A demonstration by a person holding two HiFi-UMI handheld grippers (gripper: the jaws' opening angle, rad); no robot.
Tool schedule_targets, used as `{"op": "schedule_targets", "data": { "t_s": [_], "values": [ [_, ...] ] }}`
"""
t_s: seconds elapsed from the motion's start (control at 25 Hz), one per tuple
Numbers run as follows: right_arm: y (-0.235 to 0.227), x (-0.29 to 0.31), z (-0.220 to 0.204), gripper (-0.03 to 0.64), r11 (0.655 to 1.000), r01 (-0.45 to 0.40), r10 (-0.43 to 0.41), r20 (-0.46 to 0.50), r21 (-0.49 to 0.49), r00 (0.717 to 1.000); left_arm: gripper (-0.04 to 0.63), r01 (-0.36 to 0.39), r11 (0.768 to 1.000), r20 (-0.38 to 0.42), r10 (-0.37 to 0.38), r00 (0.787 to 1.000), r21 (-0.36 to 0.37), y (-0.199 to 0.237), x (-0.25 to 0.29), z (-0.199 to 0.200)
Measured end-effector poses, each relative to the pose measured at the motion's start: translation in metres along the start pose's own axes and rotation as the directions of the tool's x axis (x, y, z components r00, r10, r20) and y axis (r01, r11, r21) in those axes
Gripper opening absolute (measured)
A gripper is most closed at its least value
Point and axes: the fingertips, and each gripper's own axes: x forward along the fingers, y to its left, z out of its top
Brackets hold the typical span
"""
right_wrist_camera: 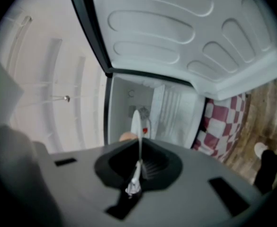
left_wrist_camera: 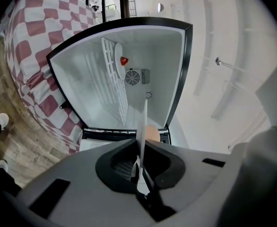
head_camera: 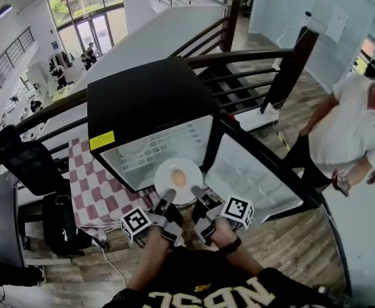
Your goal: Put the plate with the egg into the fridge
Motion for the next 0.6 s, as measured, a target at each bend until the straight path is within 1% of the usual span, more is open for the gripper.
{"op": "schedule_targets", "data": {
  "t_s": [0.2, 0.44, 0.6],
  "values": [
    [-0.004, 0.029, -0.006, 0.030, 1.000, 0.011, -0.012, 0.031, 0.018, 0.999, 0.037, -0.014, 1.000, -0.020, 0.014, 1.000, -0.001, 0.008, 0.004, 0.029],
    [-0.009, 0.052, -0.008, 0.029, 0.999, 0.033, -0.034, 0.064, 0.015, 0.997, 0.037, 0.003, 1.000, -0.042, -0.003, 0.999, -0.001, 0.019, 0.009, 0.053],
    [-0.008, 0.059, -0.002, 0.029, 0.999, 0.046, -0.045, 0.090, -0.011, 0.995, 0.037, 0.018, 0.999, -0.047, -0.020, 0.999, -0.027, 0.020, 0.018, 0.057]
  ]
}}
